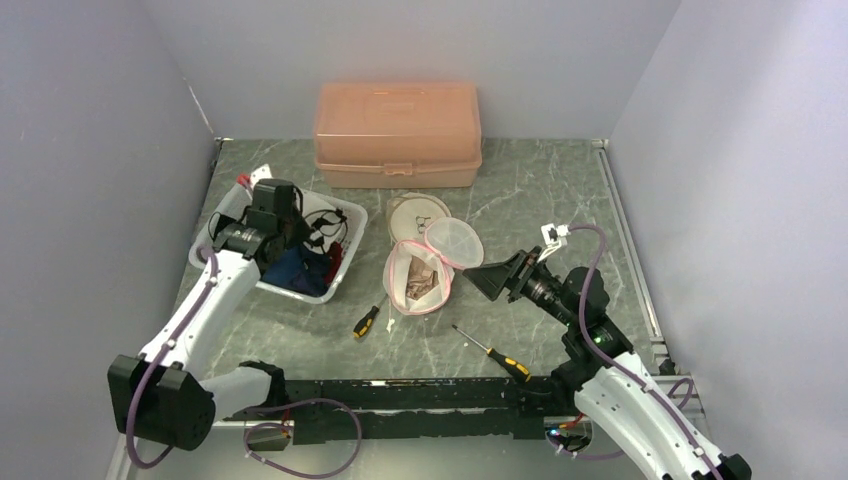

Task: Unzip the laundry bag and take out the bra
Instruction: Place the bra in the bin.

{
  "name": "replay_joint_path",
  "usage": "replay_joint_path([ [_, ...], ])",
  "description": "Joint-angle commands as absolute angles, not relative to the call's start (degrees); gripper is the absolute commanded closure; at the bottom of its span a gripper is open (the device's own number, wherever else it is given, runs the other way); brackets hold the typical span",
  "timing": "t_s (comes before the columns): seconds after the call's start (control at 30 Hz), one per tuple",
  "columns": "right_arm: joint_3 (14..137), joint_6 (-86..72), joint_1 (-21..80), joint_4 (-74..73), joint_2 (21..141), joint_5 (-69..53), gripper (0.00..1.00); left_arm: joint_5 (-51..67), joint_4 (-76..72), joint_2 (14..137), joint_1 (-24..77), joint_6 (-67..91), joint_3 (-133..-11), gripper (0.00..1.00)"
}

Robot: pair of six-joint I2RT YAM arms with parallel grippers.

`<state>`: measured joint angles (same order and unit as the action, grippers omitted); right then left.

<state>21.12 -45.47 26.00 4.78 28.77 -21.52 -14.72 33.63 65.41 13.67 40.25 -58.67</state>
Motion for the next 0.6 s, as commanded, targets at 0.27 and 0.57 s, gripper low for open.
replay_joint_path([
  [0.27,21.81,-43.69,26.06,4.49,27.38,-23.75,0.07,-10.8,21.53,69.65,13.36,48.66,-49.16,0.97],
  [0.57,22.0,-43.15,26.06,4.91,28.66,-24.5,0.07,-13.34,23.72,72.73,12.38,51.38,-47.56,0.96],
])
